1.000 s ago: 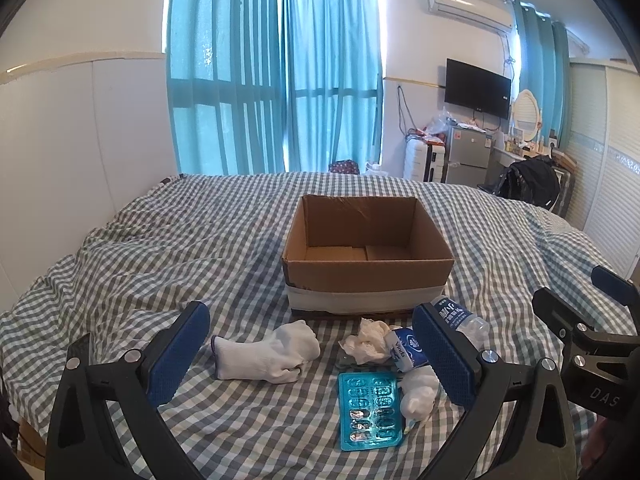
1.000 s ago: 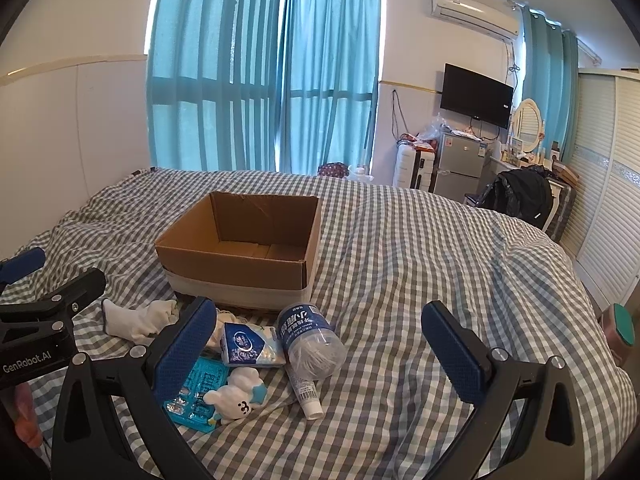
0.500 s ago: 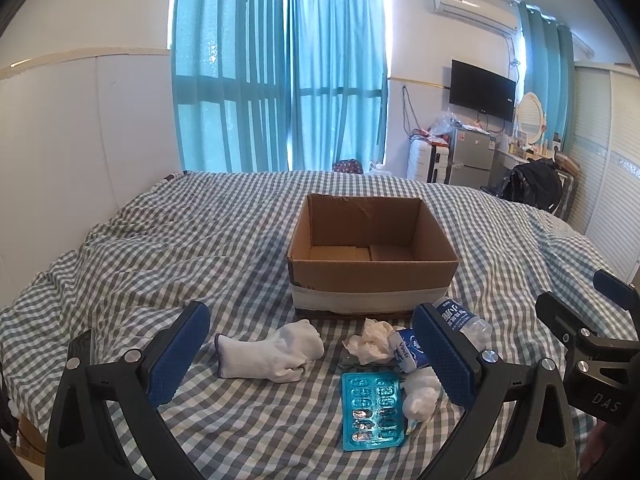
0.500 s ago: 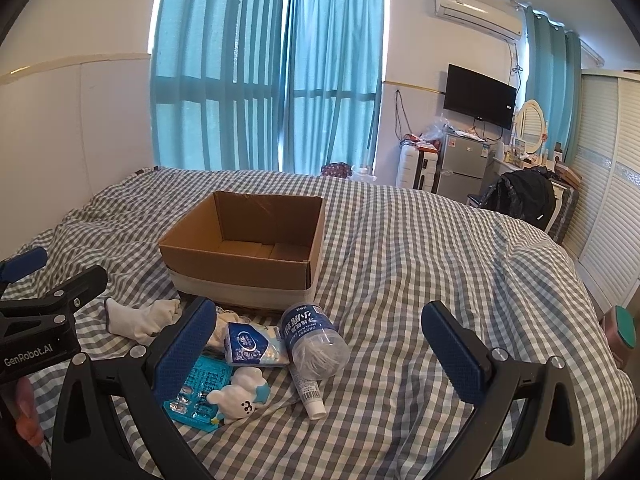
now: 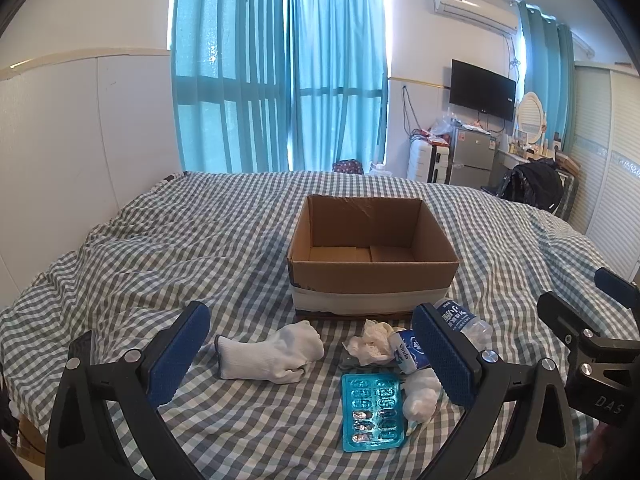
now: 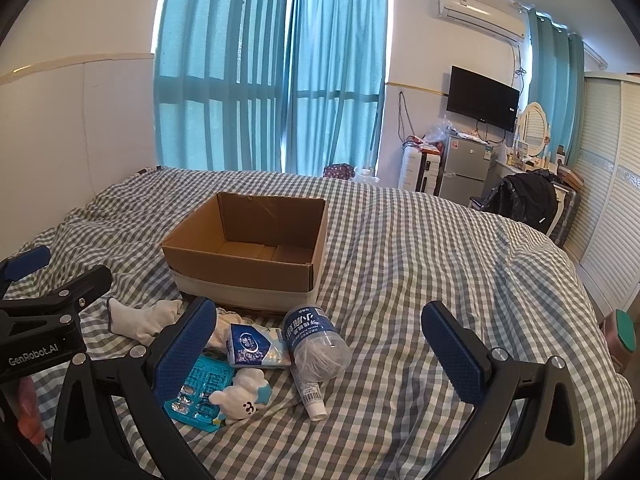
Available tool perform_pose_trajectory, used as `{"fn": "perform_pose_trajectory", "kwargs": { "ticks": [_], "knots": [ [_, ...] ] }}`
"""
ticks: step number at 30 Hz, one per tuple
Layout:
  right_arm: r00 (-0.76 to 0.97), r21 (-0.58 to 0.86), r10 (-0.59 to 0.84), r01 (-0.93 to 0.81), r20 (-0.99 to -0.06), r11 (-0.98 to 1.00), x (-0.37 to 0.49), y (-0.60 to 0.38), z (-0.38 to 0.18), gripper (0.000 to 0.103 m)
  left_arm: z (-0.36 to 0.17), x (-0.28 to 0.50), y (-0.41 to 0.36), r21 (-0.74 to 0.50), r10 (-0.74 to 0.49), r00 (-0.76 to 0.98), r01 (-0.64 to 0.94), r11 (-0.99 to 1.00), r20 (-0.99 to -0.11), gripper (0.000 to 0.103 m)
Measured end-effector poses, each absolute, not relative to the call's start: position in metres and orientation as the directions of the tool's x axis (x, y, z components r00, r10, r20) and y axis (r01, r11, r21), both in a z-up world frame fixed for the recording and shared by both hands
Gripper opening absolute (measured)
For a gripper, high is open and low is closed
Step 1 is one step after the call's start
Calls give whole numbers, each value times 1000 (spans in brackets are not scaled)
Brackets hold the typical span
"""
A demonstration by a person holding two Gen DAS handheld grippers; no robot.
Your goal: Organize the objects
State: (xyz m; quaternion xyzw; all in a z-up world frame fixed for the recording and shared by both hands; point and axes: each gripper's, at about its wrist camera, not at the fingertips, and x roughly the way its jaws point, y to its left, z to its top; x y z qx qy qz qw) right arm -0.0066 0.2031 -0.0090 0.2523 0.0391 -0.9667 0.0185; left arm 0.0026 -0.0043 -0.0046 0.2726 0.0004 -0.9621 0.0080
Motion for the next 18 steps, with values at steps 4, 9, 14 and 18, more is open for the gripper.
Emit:
{"fn": "perform_pose_trajectory", "kwargs": {
  "ticks": [4, 9, 14, 18],
  "knots": [
    [-872, -70, -17, 59, -489, -996, -7, 203, -9, 103, -5, 1, -5, -3, -13, -845, 17, -1000, -534, 103],
    [-871, -67, -17, 57, -490, -996, -7, 204, -9, 103, -5, 1, -4, 0, -14, -849, 17, -1000, -529, 103],
    [-870, -70, -18, 61, -494, -996, -8, 203, -10, 103, -1, 3, -7, -13, -15, -858, 25, -1000, -514, 103],
    [-870, -68, -25, 67, -492, -995, -7, 202, -10, 103, -2, 3, -6, -8, -21, -857, 29, -1000, -515, 103]
  ]
}}
